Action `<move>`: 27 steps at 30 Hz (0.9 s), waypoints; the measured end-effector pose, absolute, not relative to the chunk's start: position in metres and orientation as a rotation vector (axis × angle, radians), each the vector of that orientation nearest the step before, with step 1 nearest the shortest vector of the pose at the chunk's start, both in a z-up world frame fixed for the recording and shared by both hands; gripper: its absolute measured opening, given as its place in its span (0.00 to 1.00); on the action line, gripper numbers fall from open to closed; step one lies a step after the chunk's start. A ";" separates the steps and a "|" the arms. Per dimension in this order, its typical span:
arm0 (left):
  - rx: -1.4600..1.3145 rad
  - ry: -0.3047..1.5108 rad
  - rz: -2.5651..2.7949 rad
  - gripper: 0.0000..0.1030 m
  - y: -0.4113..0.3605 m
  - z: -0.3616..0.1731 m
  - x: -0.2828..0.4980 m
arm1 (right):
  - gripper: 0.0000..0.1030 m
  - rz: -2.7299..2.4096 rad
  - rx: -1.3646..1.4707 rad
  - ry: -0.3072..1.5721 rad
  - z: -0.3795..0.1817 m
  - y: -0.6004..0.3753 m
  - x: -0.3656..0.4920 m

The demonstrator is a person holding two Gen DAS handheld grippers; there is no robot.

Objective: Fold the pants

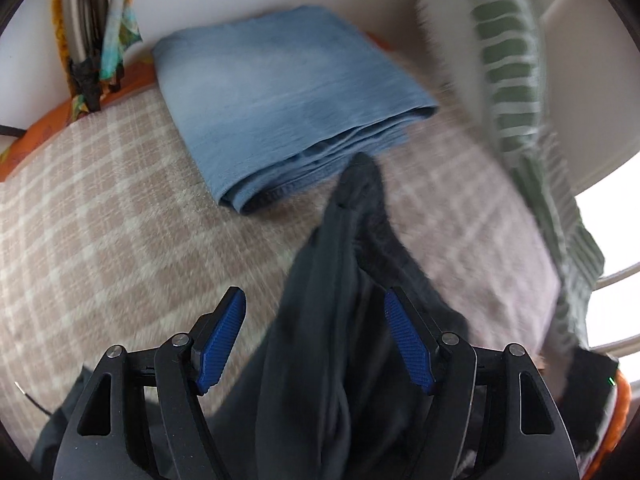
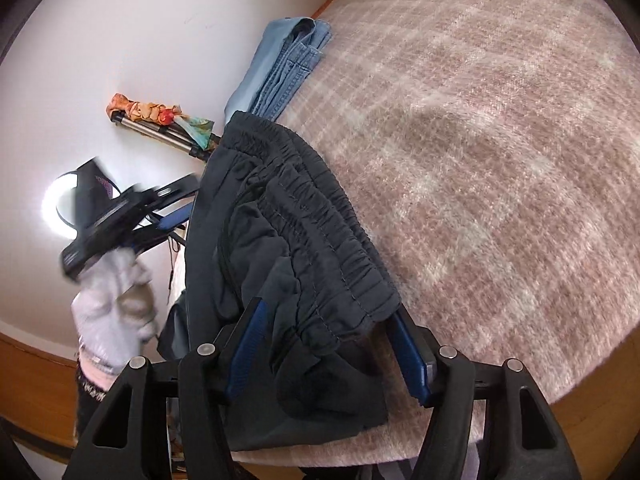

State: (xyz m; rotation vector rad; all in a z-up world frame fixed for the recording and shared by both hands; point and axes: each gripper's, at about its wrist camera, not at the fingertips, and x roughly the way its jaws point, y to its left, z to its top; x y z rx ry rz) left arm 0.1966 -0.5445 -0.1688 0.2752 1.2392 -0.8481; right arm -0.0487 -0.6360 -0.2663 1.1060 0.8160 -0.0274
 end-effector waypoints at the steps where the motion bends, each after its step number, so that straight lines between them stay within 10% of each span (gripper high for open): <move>1: 0.284 1.249 -0.833 0.70 -0.548 -0.175 0.200 | 0.63 -0.024 1.102 0.815 -0.266 -0.637 -0.047; 4: 0.278 1.257 -0.801 0.58 -0.551 -0.188 0.207 | 0.52 -0.017 1.077 0.820 -0.265 -0.637 -0.042; 7: 0.268 1.263 -0.794 0.06 -0.550 -0.192 0.207 | 0.32 -0.005 1.078 0.822 -0.270 -0.639 -0.037; 14: 0.200 1.100 -0.912 0.06 -0.539 -0.128 0.182 | 0.12 -0.099 0.922 0.722 -0.234 -0.662 -0.047; 27: 0.256 1.009 -1.268 0.03 -0.574 -0.089 0.073 | 0.13 -0.231 0.712 0.763 -0.217 -0.694 -0.062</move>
